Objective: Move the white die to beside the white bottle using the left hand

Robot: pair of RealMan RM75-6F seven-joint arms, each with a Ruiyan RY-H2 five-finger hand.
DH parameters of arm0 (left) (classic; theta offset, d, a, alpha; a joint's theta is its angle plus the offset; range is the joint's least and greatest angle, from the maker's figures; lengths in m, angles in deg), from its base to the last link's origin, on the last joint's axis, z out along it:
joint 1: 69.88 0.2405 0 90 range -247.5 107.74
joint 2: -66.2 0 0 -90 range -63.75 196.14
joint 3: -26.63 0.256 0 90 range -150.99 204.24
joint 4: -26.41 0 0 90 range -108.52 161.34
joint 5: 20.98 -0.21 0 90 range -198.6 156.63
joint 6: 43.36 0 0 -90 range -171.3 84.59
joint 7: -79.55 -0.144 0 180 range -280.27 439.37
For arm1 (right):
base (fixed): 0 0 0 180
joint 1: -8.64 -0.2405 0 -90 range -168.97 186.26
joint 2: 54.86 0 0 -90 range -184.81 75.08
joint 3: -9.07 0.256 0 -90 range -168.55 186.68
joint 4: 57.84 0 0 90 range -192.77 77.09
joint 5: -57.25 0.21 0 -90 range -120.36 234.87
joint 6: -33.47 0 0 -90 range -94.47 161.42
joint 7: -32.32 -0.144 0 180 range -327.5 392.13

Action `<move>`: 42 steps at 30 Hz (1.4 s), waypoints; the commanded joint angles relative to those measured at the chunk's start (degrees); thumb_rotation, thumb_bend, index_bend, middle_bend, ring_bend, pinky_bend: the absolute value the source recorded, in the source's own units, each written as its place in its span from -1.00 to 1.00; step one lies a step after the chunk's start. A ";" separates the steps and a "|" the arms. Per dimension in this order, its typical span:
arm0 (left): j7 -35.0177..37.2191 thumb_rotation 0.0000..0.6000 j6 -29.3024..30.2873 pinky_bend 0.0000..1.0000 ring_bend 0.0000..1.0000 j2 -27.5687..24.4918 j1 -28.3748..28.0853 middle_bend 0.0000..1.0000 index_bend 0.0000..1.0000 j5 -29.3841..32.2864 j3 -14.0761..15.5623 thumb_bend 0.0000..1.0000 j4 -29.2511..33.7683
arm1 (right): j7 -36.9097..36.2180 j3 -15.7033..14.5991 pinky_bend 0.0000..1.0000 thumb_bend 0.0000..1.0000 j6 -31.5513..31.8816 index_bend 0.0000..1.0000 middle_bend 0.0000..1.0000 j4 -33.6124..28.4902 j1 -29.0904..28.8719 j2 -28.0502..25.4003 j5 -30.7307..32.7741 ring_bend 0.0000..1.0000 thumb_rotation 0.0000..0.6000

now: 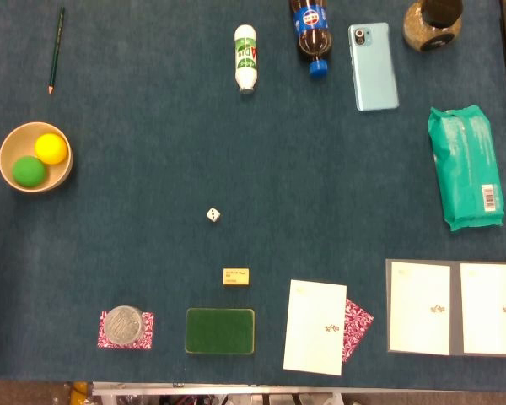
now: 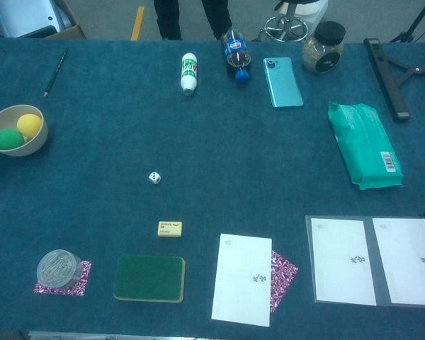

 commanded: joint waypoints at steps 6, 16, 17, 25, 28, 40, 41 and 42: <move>0.06 1.00 -0.15 0.25 -0.14 0.08 0.02 -0.11 -0.32 -0.19 0.26 0.03 -0.21 | -0.03 -0.17 -0.13 -0.65 0.41 0.11 -0.27 -0.03 0.30 -0.14 -0.17 -0.39 1.00; 0.24 1.00 -0.15 0.25 -0.14 0.13 0.10 -0.11 -0.32 -0.07 0.27 0.03 -0.40 | -0.35 -0.08 -0.13 -0.65 -0.01 0.11 -0.27 0.39 0.07 0.11 -0.03 -0.39 1.00; 0.27 1.00 -0.14 0.25 -0.14 0.13 0.10 -0.11 -0.32 0.00 0.23 0.03 -0.40 | -0.35 -0.03 -0.13 -0.65 -0.02 0.11 -0.27 0.41 0.05 0.13 0.02 -0.39 1.00; -0.18 1.00 -0.43 0.25 -0.14 0.27 -0.49 -0.11 -0.32 -0.54 0.05 0.03 -0.04 | -0.92 0.44 -0.13 -0.65 -1.25 0.11 -0.27 0.81 -0.99 0.31 0.09 -0.39 1.00; -0.11 1.00 -1.06 0.25 -0.14 0.00 -1.12 -0.12 -0.32 -1.90 0.51 0.03 0.61 | -0.85 0.20 -0.13 -0.65 -2.16 0.11 -0.27 0.83 -1.87 0.16 -1.02 -0.39 1.00; 5.88 1.00 -9.02 0.25 -0.15 -3.25 -6.49 -0.21 -0.34 -5.12 1.51 -0.03 7.20 | 0.35 1.55 -0.13 -0.65 -5.79 0.11 -0.27 -0.84 -6.77 -0.97 -3.60 -0.39 1.00; 6.69 1.00 -10.13 0.25 -0.15 -3.74 -7.34 -0.24 -0.34 -5.48 1.49 -0.05 7.94 | 0.54 1.79 -0.13 -0.65 -5.96 0.11 -0.27 -1.18 -7.20 -1.15 -3.75 -0.39 1.00; 7.23 1.00 -10.99 0.24 -0.17 -4.07 -8.03 -0.27 -0.35 -5.76 1.44 -0.07 8.43 | 0.82 1.95 -0.13 -0.65 -6.06 0.11 -0.27 -1.46 -7.52 -1.31 -3.91 -0.39 1.00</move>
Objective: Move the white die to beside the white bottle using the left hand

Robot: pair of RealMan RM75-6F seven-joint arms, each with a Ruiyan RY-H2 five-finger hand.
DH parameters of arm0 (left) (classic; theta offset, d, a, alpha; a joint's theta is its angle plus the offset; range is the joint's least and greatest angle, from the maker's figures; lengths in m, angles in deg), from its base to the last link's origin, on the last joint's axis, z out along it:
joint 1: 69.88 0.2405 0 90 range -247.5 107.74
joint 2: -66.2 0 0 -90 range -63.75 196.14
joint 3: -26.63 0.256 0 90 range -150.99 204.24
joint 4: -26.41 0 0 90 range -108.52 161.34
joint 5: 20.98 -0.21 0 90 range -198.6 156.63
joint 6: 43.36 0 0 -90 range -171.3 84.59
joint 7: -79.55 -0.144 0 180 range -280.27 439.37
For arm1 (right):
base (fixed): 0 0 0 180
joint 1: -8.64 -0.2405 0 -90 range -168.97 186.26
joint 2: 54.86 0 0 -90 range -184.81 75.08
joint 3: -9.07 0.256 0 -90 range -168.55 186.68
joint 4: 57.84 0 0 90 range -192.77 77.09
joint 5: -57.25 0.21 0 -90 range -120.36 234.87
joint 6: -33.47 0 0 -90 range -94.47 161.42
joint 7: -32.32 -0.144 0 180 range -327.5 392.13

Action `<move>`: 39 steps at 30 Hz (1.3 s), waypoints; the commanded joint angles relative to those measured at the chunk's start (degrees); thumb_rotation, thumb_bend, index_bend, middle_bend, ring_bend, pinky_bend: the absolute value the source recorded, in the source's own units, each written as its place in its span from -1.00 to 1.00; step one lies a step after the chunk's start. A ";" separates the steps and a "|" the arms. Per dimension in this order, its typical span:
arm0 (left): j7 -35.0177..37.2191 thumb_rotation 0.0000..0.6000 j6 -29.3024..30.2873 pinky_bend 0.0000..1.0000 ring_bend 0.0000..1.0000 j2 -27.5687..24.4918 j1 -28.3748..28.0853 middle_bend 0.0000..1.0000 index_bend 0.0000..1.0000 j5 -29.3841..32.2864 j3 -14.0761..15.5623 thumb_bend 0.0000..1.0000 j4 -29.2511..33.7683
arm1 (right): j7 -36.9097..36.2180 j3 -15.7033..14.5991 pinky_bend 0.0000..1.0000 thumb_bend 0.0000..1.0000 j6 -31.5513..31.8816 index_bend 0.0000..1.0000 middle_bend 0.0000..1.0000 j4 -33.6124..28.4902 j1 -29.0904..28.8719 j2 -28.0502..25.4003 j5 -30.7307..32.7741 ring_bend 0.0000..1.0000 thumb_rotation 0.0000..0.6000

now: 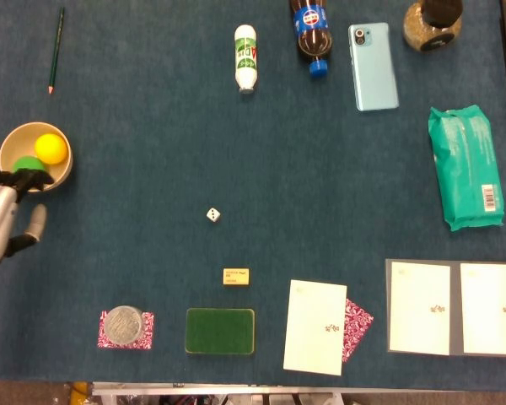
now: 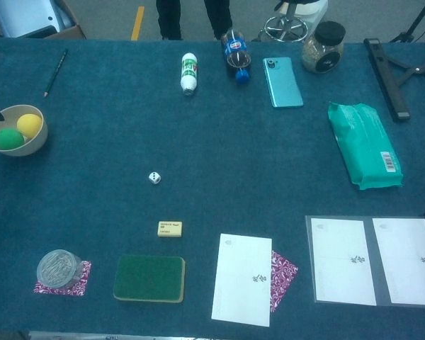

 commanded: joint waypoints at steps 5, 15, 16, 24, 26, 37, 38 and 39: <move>4.07 1.00 -6.05 0.08 -0.39 -2.13 -5.72 -0.39 -0.36 -2.72 -0.55 -0.10 3.15 | 2.65 1.50 -0.13 -0.65 -1.03 0.11 -0.27 -2.75 -2.55 -1.38 -1.02 -0.39 1.00; 4.88 1.00 -11.76 -0.69 -0.98 0.90 -11.21 -0.96 -0.36 -4.01 -0.73 -0.26 0.83 | 3.70 3.08 -0.13 -0.65 -4.15 0.11 -0.27 -4.24 -6.02 -2.19 0.29 -0.39 1.00; 4.93 1.00 -12.09 -0.75 -0.99 1.30 -11.63 -0.98 -0.36 -4.12 -0.74 -0.28 0.50 | 3.64 3.09 -0.13 -0.65 -4.29 0.11 -0.27 -4.17 -6.16 -2.16 0.43 -0.39 1.00; 6.78 1.00 -16.12 -1.00 -1.00 4.37 -15.53 -1.00 -0.34 -5.26 0.12 -0.32 -1.39 | 3.54 3.06 -0.13 -0.65 -4.37 0.11 -0.27 -3.51 -6.73 -2.20 1.36 -0.39 1.00; 7.31 1.00 -16.56 -1.00 -1.00 5.38 -16.28 -1.00 -0.33 -5.98 0.43 -0.32 -2.35 | 3.54 3.01 -0.13 -0.65 -4.23 0.11 -0.27 -3.45 -6.71 -2.31 1.51 -0.39 1.00; 10.68 1.00 -16.96 -1.00 -1.00 14.26 -21.05 -1.00 -0.31 -12.42 2.82 -0.32 -13.04 | 2.96 2.50 -0.13 -0.65 -3.57 0.11 -0.27 -2.68 -6.26 -2.87 2.64 -0.39 1.00; 11.25 1.00 -17.09 -1.00 -1.00 14.97 -21.42 -1.00 -0.31 -12.67 3.04 -0.32 -14.07 | 2.86 2.41 -0.13 -0.65 -3.51 0.11 -0.27 -2.66 -6.18 -2.90 2.67 -0.39 1.00; 11.86 1.00 -17.20 -1.00 -1.00 15.66 -21.76 -1.00 -0.31 -12.81 3.24 -0.32 -15.12 | 2.77 2.31 -0.13 -0.65 -3.47 0.11 -0.27 -2.63 -6.12 -2.93 2.71 -0.39 1.00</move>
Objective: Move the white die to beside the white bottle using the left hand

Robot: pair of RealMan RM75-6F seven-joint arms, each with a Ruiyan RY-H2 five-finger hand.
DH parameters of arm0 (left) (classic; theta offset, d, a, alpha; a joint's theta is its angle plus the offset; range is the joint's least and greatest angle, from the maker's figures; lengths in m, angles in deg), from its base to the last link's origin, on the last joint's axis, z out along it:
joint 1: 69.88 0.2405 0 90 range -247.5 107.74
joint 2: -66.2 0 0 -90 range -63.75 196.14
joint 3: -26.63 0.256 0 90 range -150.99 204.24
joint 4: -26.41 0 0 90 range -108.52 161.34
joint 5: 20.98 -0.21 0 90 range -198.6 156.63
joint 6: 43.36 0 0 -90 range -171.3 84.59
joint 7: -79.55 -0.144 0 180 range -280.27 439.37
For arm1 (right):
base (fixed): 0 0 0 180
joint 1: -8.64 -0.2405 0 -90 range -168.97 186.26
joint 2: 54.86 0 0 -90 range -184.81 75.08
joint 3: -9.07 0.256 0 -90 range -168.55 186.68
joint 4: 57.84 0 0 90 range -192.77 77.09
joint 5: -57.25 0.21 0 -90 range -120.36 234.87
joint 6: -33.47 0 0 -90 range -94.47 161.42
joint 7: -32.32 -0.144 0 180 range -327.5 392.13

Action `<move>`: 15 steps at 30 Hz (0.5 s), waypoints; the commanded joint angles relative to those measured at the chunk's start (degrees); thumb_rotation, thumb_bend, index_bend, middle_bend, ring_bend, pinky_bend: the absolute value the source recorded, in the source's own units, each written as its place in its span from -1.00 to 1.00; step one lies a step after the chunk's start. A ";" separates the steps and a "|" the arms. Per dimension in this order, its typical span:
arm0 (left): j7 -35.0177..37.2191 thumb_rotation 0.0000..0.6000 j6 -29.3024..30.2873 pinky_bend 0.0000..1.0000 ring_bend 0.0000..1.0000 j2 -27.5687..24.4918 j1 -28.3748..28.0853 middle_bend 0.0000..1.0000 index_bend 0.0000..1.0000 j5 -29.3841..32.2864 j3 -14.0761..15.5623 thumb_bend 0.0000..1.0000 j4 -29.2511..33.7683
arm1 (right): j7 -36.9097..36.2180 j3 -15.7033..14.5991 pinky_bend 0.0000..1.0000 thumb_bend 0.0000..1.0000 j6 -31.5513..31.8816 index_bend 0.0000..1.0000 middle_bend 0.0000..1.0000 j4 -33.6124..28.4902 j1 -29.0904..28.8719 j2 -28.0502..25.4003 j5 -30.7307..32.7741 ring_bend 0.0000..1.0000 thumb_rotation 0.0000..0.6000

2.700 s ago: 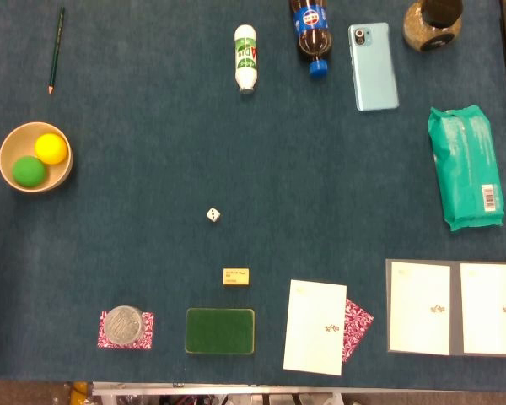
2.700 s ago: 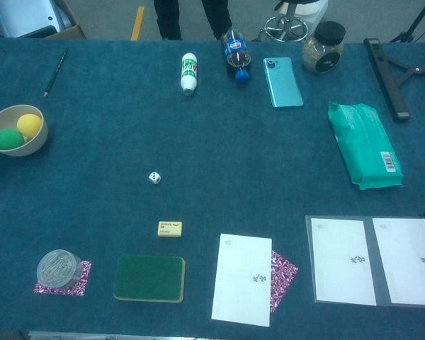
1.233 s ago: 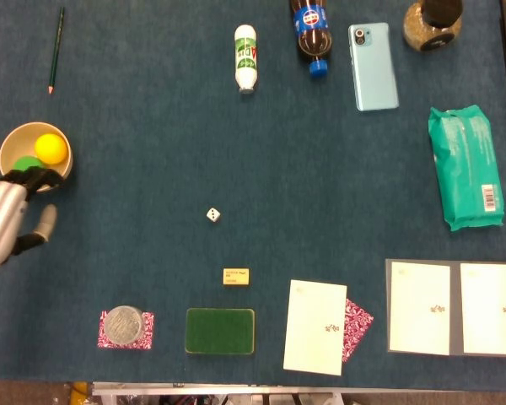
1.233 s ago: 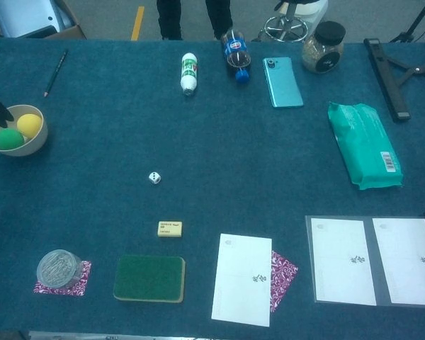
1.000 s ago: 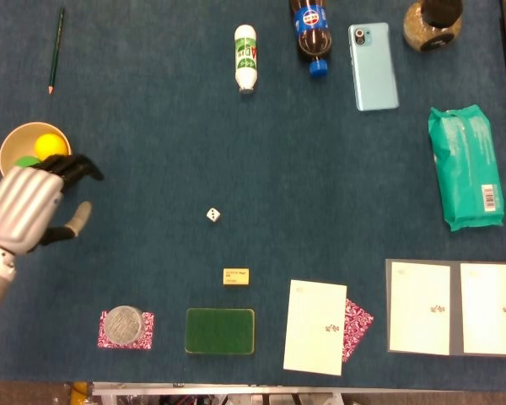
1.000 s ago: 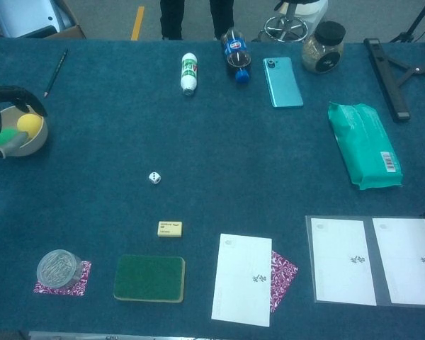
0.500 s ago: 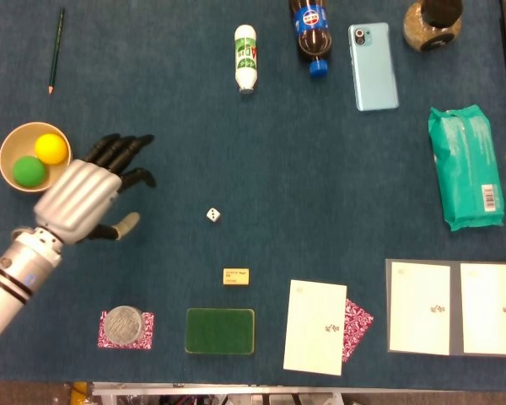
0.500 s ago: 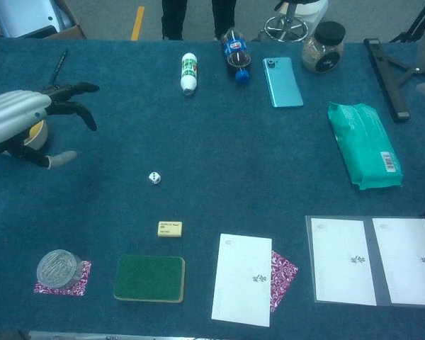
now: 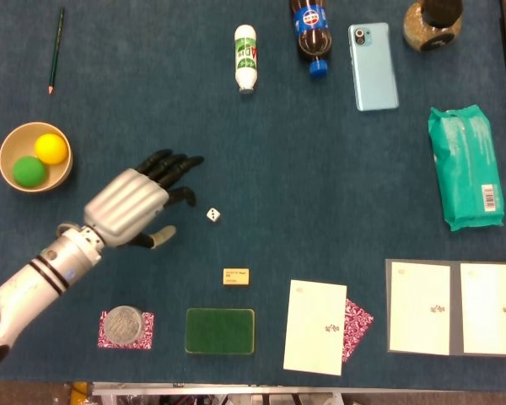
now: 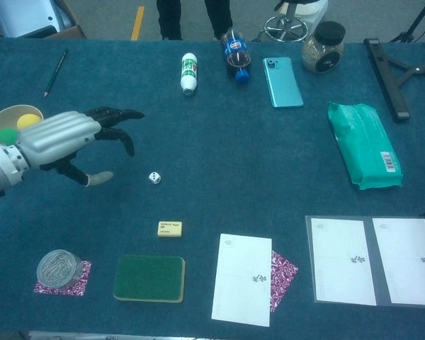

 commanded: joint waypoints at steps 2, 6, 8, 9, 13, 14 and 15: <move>3.34 1.00 -0.48 -1.00 -1.00 3.99 -2.09 -1.00 -0.31 -1.33 1.29 -0.32 -5.53 | -0.24 -0.29 -0.13 -0.65 0.11 0.11 -0.27 0.25 0.22 -0.12 0.22 -0.39 1.00; 6.00 1.00 -1.13 -1.00 -1.00 6.76 -2.99 -1.00 -0.30 -0.70 1.99 -0.32 -10.50 | -0.65 -0.48 -0.13 -0.65 0.10 0.11 -0.27 0.84 0.41 -0.11 0.80 -0.39 1.00; 6.81 1.00 -1.23 -1.00 -1.00 7.67 -3.28 -1.00 -0.30 -0.46 2.23 -0.32 -12.17 | -0.89 -0.57 -0.13 -0.65 0.06 0.11 -0.27 1.17 0.46 -0.02 0.97 -0.39 1.00; 7.20 1.00 -1.18 -1.00 -1.00 8.06 -3.42 -1.00 -0.30 -0.39 2.33 -0.32 -12.83 | -0.99 -0.63 -0.13 -0.65 0.04 0.11 -0.27 1.30 0.48 0.04 1.04 -0.39 1.00; 8.13 1.00 -0.37 -1.00 -1.00 9.18 -3.98 -1.00 -0.30 -0.47 2.60 -0.32 -14.49 | -1.41 -0.84 -0.13 -0.65 -0.03 0.11 -0.27 1.92 0.51 0.36 1.19 -0.39 1.00; 8.29 1.00 -0.06 -1.00 -1.00 9.38 -4.19 -1.00 -0.30 -0.56 2.64 -0.32 -14.62 | -1.50 -0.90 -0.13 -0.65 -0.04 0.11 -0.27 2.05 0.52 0.44 1.20 -0.39 1.00; 8.37 1.00 0.13 -1.00 -1.00 9.53 -4.38 -1.00 -0.30 -0.63 2.64 -0.32 -14.68 | -1.55 -0.93 -0.13 -0.65 -0.06 0.11 -0.27 2.15 0.50 0.50 1.22 -0.39 1.00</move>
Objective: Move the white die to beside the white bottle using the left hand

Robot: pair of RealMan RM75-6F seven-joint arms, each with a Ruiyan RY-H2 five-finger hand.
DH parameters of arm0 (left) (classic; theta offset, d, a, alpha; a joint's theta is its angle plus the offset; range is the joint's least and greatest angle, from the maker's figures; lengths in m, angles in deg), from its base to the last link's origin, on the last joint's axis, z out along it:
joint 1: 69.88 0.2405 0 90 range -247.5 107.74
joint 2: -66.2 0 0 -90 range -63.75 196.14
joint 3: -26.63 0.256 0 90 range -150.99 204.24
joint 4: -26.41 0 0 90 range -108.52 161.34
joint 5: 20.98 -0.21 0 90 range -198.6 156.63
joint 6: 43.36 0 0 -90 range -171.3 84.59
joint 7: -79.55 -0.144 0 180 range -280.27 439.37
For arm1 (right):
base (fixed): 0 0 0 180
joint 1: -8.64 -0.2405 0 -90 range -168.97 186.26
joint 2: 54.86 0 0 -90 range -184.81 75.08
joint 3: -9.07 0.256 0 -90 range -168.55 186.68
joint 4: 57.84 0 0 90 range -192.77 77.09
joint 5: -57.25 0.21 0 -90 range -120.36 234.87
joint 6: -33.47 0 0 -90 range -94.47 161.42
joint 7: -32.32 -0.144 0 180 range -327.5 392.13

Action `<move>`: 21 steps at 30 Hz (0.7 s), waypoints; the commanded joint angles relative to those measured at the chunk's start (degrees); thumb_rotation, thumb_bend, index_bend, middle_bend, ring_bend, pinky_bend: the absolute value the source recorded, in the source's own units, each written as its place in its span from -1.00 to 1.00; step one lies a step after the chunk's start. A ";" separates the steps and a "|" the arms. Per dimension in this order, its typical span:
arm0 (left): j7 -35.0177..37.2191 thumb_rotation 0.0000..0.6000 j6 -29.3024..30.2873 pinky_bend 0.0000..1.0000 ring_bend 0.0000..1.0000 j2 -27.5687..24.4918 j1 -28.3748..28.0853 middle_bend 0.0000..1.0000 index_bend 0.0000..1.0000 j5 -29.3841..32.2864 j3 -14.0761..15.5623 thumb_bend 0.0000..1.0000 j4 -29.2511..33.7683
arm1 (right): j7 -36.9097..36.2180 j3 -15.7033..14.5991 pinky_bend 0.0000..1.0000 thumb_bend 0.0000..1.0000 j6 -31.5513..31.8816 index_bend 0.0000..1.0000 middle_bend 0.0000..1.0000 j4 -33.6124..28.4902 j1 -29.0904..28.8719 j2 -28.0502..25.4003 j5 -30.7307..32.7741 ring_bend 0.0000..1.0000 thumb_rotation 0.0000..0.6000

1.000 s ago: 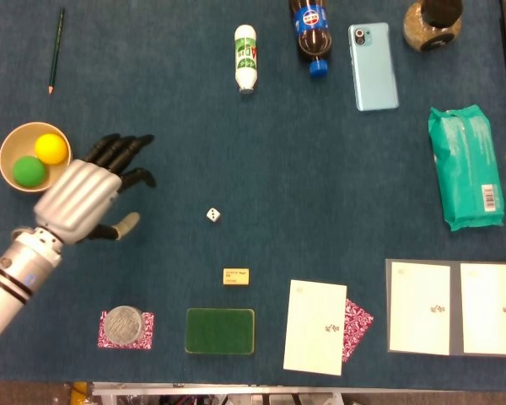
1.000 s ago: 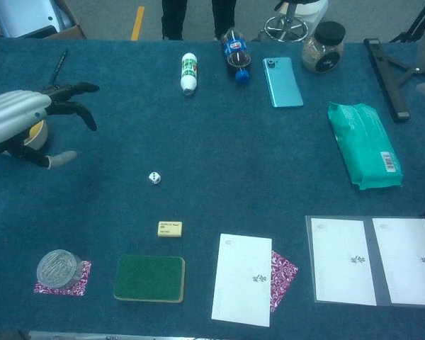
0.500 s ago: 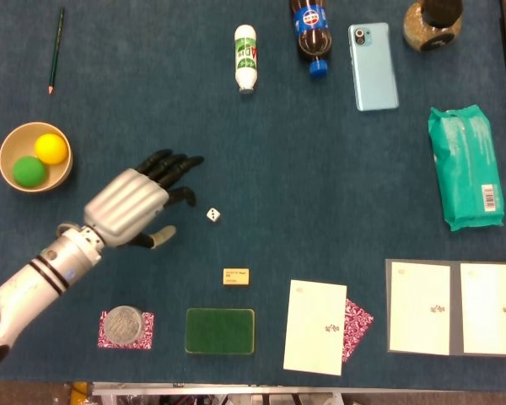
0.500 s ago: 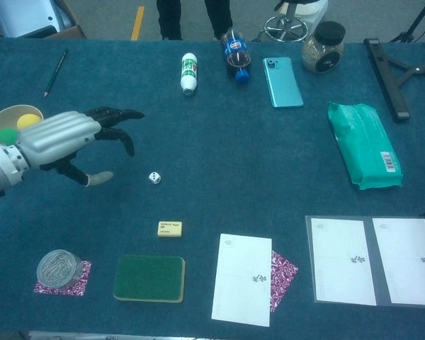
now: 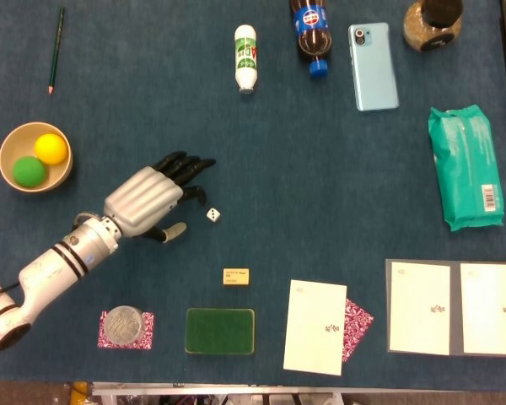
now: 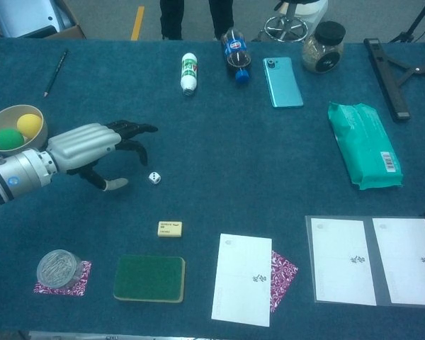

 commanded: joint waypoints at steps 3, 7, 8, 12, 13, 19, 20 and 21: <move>0.32 1.00 0.73 -1.00 -1.00 0.80 -1.01 -1.00 -0.30 -0.32 0.16 -0.32 -0.28 | -0.12 -0.19 -0.13 -0.65 -0.06 0.11 -0.27 0.27 -0.01 0.17 0.06 -0.39 1.00; 0.52 1.00 1.00 -1.00 -1.00 1.79 -1.84 -1.00 -0.30 -0.76 0.64 -0.32 -0.99 | -0.06 -0.33 -0.13 -0.65 -0.05 0.11 -0.27 0.31 0.03 0.21 0.15 -0.39 1.00; 0.57 1.00 1.02 -1.00 -1.00 2.05 -1.97 -1.00 -0.30 -0.82 0.78 -0.32 -1.26 | -0.04 -0.36 -0.13 -0.65 -0.02 0.11 -0.27 0.27 0.05 0.18 0.16 -0.39 1.00; 0.78 1.00 1.30 -1.00 -1.00 3.04 -2.32 -1.00 -0.30 -1.13 1.54 -0.32 -2.44 | -0.01 -0.40 -0.13 -0.65 0.12 0.11 -0.27 0.21 0.13 0.03 0.27 -0.39 1.00; 0.72 1.00 1.45 -1.00 -1.00 3.29 -2.37 -1.00 -0.30 -1.21 1.68 -0.32 -2.77 | -0.04 -0.42 -0.13 -0.65 0.14 0.11 -0.27 0.21 0.16 0.00 0.31 -0.39 1.00; 0.62 1.00 1.73 -1.00 -1.00 5.10 -2.94 -1.00 -0.30 -1.08 2.01 -0.32 -4.79 | -0.38 -0.67 -0.13 -0.65 -0.08 0.11 -0.27 0.58 0.28 0.11 0.65 -0.39 1.00; 0.76 1.00 1.62 -1.00 -1.00 5.47 -3.14 -1.00 -0.30 -0.95 1.98 -0.32 -5.19 | -0.43 -0.73 -0.13 -0.65 -0.10 0.11 -0.27 0.67 0.31 0.16 0.70 -0.39 1.00; 0.79 1.00 1.58 -1.00 -1.00 5.75 -3.30 -1.00 -0.30 -0.88 1.94 -0.32 -5.53 | -0.46 -0.76 -0.13 -0.65 -0.11 0.11 -0.27 0.71 0.34 0.18 0.75 -0.39 1.00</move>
